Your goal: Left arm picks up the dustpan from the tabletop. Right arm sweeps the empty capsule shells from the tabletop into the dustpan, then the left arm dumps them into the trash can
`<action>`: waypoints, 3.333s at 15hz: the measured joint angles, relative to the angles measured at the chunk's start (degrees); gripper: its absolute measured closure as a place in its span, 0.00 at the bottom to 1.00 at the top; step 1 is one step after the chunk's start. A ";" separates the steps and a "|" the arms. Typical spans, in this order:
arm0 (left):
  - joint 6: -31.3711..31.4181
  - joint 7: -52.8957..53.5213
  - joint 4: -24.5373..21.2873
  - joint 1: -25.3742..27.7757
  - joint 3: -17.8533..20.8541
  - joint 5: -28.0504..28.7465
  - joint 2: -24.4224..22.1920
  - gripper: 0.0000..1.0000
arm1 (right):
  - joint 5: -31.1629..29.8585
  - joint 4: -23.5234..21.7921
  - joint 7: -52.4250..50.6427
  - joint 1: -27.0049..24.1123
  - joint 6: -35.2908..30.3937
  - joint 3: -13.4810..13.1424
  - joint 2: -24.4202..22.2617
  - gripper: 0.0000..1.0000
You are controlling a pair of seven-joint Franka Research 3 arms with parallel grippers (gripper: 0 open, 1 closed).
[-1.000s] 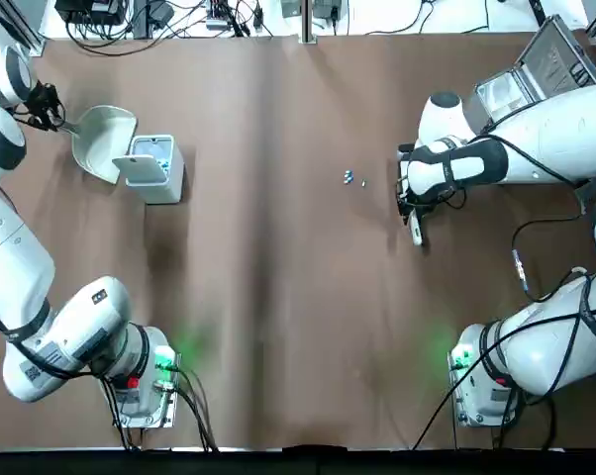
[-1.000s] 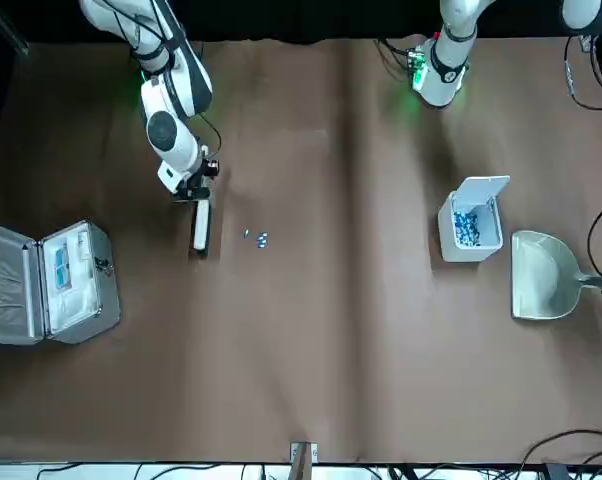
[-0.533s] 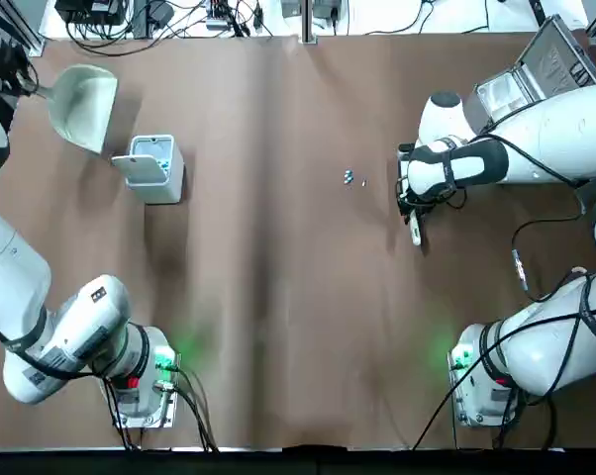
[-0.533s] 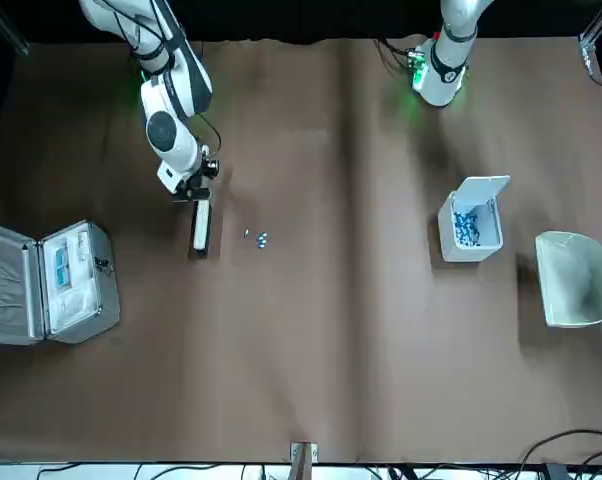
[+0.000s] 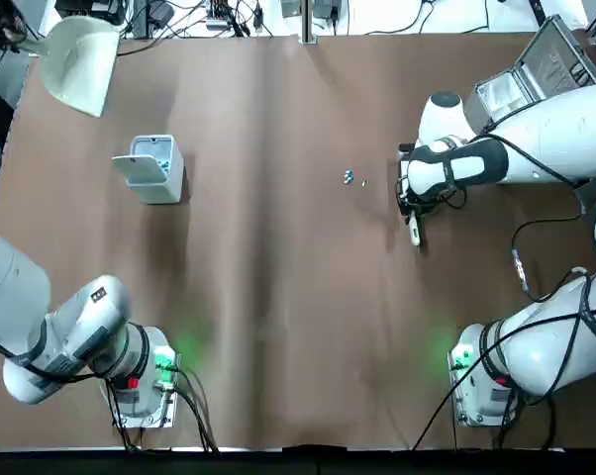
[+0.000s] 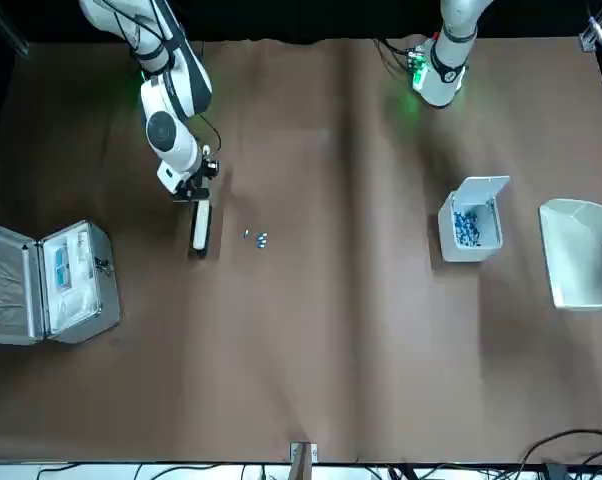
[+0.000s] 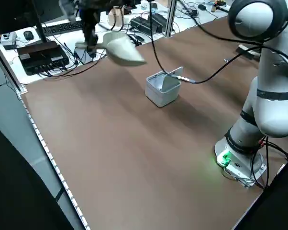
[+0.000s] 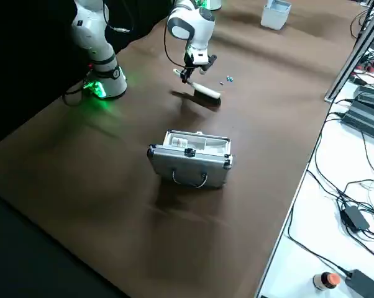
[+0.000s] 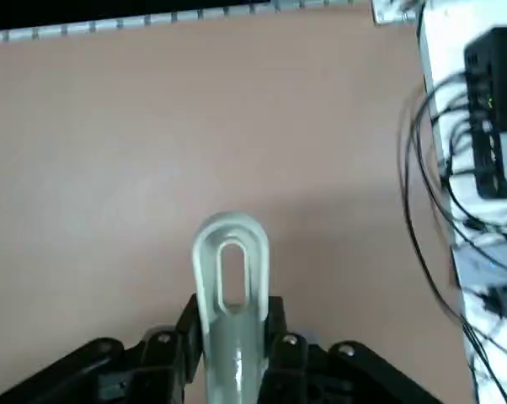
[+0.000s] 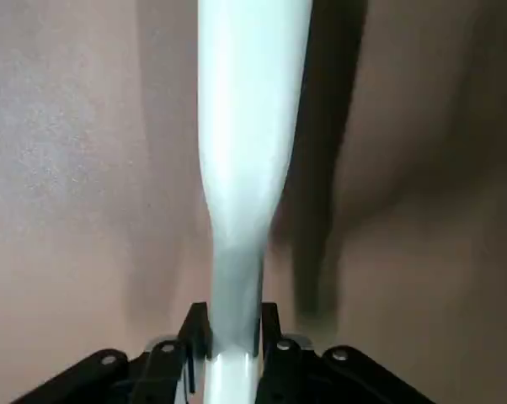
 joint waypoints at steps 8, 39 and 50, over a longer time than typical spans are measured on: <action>-6.40 -28.38 -2.91 -1.78 -15.13 0.85 -2.61 0.67 | 0.00 0.02 0.02 0.00 0.00 0.00 0.00 0.70; -1.24 -89.56 -13.87 -52.93 -16.06 21.34 10.75 0.67 | 0.48 15.96 3.96 -3.83 -14.57 -0.61 -0.07 0.74; -2.89 -89.40 -12.76 -57.16 -16.05 24.18 15.53 0.67 | 2.82 24.79 10.31 -0.16 -21.03 0.24 10.47 0.74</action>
